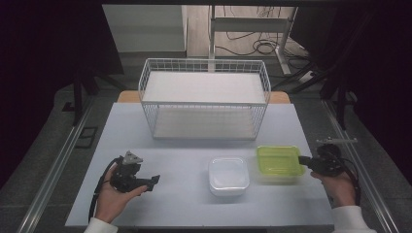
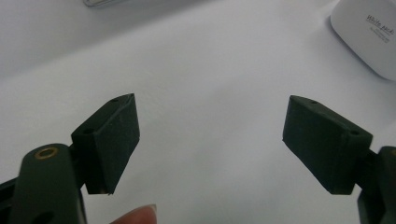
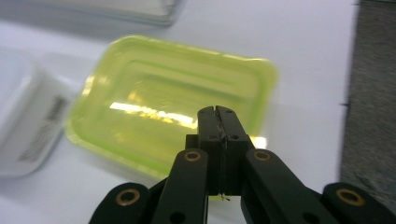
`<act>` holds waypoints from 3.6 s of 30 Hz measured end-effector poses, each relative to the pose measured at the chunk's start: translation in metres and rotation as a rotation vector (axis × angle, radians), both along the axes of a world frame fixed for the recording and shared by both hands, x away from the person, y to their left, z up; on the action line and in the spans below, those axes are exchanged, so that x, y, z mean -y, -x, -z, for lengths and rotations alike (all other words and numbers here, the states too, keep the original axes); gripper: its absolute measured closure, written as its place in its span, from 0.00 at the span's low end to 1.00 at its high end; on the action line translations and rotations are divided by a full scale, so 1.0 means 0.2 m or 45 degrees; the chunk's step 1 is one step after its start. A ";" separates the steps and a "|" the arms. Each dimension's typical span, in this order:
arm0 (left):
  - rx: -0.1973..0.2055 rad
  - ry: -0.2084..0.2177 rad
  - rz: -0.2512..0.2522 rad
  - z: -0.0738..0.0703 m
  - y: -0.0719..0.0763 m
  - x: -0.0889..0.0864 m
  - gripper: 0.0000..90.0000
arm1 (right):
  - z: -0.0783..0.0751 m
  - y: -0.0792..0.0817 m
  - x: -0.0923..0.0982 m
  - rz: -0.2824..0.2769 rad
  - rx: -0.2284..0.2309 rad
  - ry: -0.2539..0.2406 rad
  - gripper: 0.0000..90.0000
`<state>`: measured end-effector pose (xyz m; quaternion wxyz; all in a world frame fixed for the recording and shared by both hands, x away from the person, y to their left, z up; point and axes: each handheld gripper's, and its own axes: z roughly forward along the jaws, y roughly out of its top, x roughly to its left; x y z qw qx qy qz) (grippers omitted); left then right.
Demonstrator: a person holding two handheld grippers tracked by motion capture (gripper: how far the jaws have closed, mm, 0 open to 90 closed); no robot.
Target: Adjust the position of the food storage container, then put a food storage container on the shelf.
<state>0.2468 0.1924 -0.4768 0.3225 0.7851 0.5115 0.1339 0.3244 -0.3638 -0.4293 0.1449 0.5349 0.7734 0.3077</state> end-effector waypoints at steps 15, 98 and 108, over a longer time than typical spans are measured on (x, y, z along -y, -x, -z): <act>0.038 0.044 -0.011 -0.03 0.02 0.02 0.21 | 0.03 0.10 -0.12 -0.091 0.012 -0.078 0.50; -0.397 0.461 0.180 -0.14 -0.65 1.46 0.34 | 0.08 -0.17 0.24 0.103 -0.169 -0.251 0.36; -0.433 0.470 0.175 -0.09 -0.67 1.50 0.35 | 0.13 -0.23 0.23 0.065 -0.234 -0.296 0.39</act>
